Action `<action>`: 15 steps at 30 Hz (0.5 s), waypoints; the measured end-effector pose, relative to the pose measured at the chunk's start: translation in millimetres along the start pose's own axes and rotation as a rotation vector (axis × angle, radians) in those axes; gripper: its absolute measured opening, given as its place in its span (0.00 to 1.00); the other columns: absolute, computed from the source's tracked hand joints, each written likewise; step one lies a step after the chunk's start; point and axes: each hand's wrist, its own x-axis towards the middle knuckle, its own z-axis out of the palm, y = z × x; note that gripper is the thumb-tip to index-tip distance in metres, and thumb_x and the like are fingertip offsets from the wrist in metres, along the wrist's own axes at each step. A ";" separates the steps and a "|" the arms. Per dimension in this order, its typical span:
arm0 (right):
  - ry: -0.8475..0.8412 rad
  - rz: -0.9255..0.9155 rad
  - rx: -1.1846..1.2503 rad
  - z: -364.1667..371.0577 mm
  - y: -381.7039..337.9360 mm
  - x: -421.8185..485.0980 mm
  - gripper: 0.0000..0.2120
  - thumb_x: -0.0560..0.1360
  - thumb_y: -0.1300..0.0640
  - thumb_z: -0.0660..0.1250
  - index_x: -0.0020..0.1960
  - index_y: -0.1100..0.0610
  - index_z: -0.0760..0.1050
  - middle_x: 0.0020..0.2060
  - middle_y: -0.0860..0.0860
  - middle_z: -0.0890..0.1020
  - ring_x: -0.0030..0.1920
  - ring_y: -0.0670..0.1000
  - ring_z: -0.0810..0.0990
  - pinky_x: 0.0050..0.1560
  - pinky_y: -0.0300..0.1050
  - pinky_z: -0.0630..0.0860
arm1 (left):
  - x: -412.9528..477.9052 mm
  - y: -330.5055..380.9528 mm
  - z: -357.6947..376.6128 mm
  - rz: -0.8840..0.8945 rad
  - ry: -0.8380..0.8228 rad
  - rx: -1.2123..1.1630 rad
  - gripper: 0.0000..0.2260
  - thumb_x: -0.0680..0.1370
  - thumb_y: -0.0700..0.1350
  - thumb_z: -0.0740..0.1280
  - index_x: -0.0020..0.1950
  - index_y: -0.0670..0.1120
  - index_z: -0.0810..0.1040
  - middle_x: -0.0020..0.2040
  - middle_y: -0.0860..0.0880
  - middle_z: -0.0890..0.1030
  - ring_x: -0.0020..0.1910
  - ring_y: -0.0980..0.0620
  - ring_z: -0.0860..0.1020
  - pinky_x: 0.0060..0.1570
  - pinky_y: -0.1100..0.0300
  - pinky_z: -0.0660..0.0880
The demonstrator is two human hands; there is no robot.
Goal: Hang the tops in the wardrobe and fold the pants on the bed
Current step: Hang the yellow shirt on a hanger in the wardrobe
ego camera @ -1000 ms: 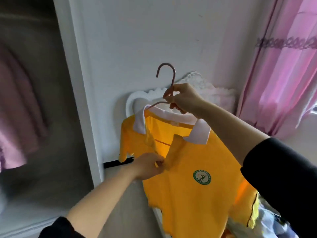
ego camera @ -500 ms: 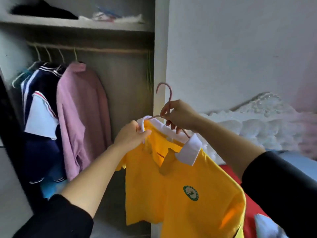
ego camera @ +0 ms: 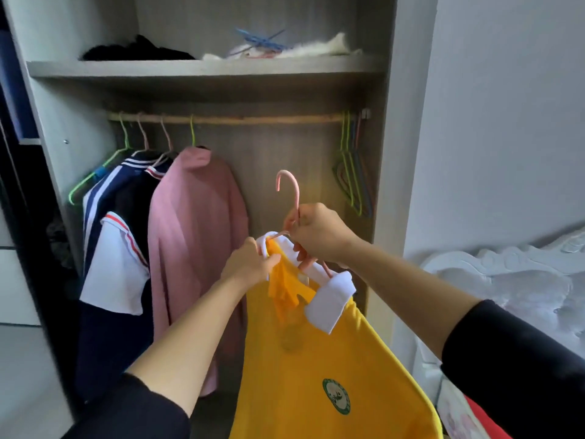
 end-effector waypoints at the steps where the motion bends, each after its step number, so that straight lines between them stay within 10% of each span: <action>1: 0.005 -0.008 0.008 3.8 -3.8 14.9 0.11 0.77 0.68 0.57 0.47 0.57 0.76 0.37 0.59 0.80 0.26 0.55 0.82 0.28 0.43 0.81 | 15.8 -4.0 -2.3 0.023 0.012 0.025 0.07 0.76 0.47 0.64 0.42 0.44 0.71 0.37 0.48 0.77 0.46 0.42 0.77 0.43 0.55 0.70; 15: 0.096 0.064 -0.100 54.9 -4.8 188.3 0.07 0.77 0.68 0.60 0.49 0.60 0.75 0.41 0.60 0.81 0.33 0.57 0.84 0.32 0.48 0.83 | 186.9 -66.3 -35.9 0.127 -0.094 0.041 0.07 0.75 0.47 0.67 0.37 0.50 0.74 0.35 0.51 0.80 0.40 0.48 0.78 0.33 0.59 0.69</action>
